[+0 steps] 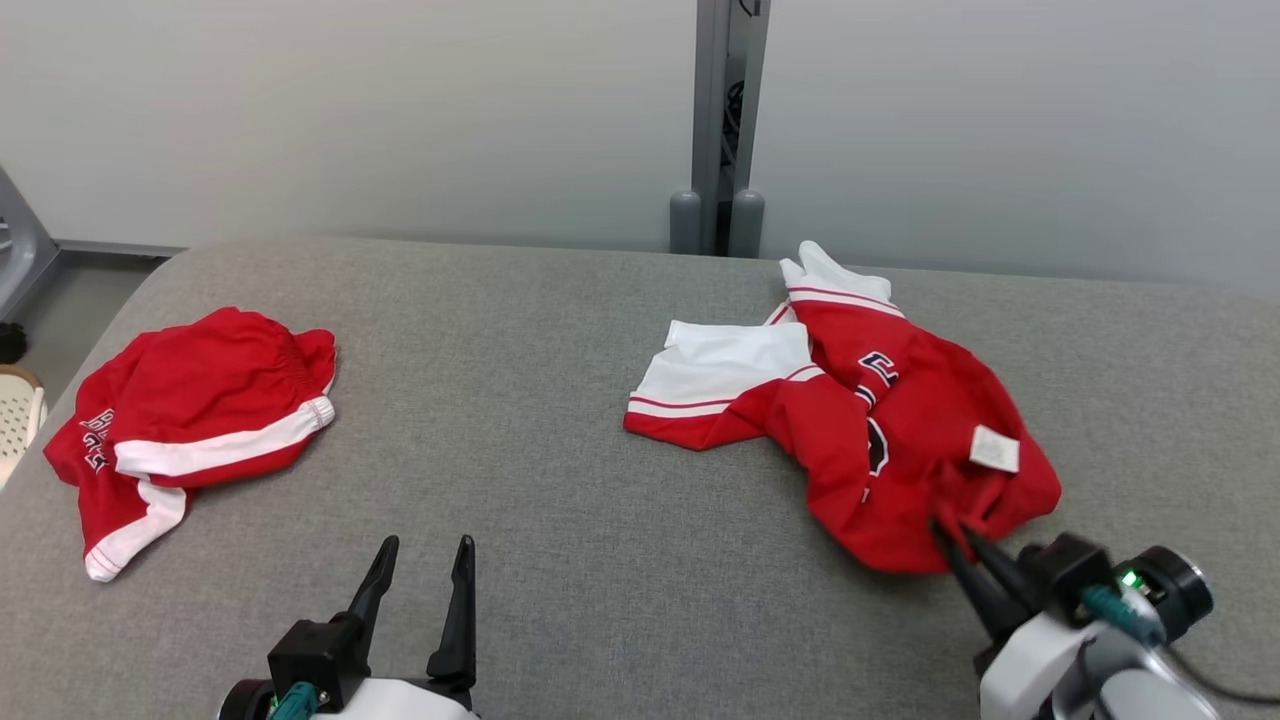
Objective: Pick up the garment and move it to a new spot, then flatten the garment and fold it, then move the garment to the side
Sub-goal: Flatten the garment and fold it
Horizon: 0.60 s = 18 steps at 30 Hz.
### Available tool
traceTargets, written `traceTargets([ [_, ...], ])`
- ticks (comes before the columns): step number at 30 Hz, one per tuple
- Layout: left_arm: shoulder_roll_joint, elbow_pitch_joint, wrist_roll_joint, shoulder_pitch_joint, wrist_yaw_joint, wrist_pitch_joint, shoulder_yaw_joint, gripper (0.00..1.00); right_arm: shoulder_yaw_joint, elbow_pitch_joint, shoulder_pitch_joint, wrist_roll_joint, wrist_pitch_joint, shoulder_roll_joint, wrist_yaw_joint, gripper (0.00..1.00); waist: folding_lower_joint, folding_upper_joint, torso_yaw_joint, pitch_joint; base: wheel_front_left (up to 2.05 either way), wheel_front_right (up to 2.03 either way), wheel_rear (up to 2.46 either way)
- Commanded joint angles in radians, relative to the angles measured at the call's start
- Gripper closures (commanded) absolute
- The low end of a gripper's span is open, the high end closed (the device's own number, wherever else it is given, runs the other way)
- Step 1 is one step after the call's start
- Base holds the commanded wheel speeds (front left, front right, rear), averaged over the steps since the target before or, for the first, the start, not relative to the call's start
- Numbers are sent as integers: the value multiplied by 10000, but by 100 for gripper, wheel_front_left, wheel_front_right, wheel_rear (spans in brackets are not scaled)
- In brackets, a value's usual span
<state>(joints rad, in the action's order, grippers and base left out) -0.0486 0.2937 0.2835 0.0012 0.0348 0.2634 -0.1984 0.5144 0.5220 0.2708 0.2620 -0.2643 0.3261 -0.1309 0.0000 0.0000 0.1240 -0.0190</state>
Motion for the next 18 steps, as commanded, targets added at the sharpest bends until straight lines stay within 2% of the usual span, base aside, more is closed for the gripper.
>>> traceTargets([
  [1,-36,-16,95,82,32,10,14,0,446,-175,-181,-247,-7,310,0,100,0,0,-70,-78,0,0,0],
  [2,-35,-19,92,93,44,10,11,0,875,-254,-235,-409,-7,545,0,100,0,0,-99,-115,0,0,0],
  [3,-35,-19,92,93,44,10,11,0,875,-254,-235,-409,-7,545,0,100,0,0,-99,-115,0,0,0],
  [13,-33,-60,209,109,97,10,-45,0,4835,-517,43,-674,-8,2658,2,100,0,0,-198,-388,0,0,0],
  [16,-36,-91,244,150,105,10,-66,0,5503,-295,213,-443,-8,3063,0,100,0,0,-204,-436,0,0,0],
  [18,-32,-124,245,183,104,10,-71,0,5604,-162,272,-155,-8,3150,0,100,0,0,-209,-459,0,0,0],
])
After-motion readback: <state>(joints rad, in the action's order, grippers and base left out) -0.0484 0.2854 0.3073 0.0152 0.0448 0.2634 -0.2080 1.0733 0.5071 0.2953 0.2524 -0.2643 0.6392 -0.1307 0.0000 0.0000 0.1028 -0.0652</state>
